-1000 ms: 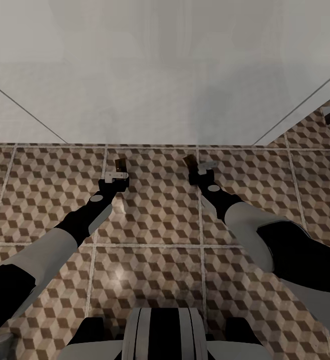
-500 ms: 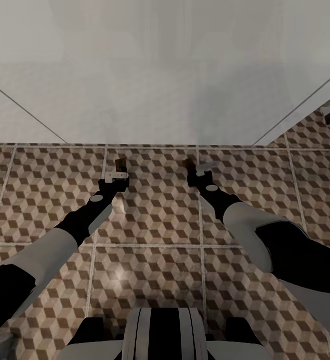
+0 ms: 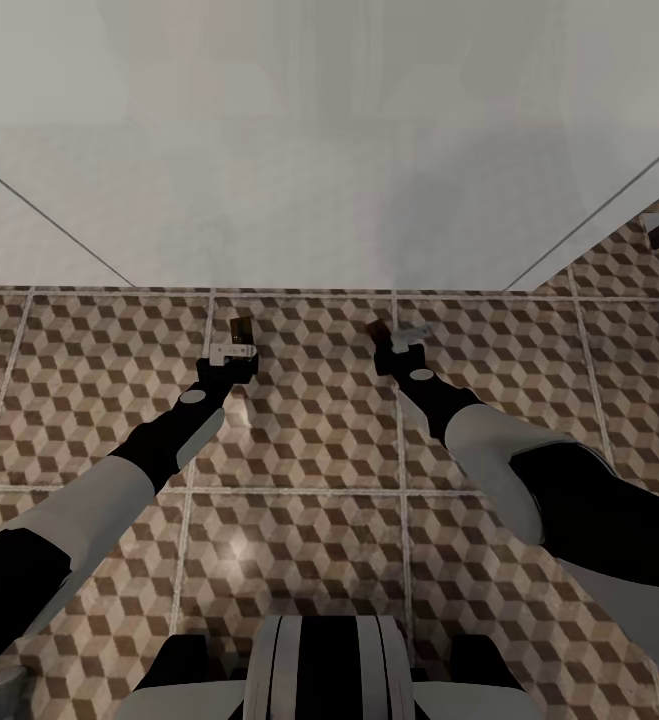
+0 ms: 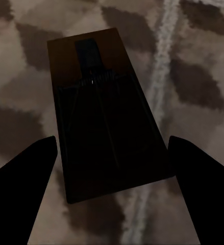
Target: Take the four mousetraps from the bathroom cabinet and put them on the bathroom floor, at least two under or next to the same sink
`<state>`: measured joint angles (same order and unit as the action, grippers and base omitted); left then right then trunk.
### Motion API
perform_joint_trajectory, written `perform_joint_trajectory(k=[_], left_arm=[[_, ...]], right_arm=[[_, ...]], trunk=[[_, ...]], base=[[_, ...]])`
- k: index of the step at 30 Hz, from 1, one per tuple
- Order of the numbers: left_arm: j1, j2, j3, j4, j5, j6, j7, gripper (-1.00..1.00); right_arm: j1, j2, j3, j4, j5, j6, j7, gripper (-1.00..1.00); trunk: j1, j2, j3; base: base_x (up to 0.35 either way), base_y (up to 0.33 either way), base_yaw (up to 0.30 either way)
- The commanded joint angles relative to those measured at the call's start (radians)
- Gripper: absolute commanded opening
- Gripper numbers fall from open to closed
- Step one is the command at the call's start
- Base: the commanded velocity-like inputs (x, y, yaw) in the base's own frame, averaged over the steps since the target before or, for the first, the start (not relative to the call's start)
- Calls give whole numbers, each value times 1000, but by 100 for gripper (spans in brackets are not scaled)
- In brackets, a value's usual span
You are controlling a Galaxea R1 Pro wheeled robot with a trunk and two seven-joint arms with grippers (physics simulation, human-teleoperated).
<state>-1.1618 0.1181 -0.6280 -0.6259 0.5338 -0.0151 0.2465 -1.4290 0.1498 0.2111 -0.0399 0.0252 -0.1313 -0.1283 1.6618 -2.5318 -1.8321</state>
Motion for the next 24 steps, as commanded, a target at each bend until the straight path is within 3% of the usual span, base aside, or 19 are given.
perform_joint_trajectory(k=[1,24], left_arm=[[-1,2,-8,-1,8,-1,8,-100],[-1,2,-9,-3,8,-2,8,-100]], right_arm=[[-1,0,5,1,3,-1,-6,-100],[-2,4,5,-12,2,71,-11,-100]], trunk=[[0,0,0],[0,0,0]], base=[[0,0,0],[0,0,0]])
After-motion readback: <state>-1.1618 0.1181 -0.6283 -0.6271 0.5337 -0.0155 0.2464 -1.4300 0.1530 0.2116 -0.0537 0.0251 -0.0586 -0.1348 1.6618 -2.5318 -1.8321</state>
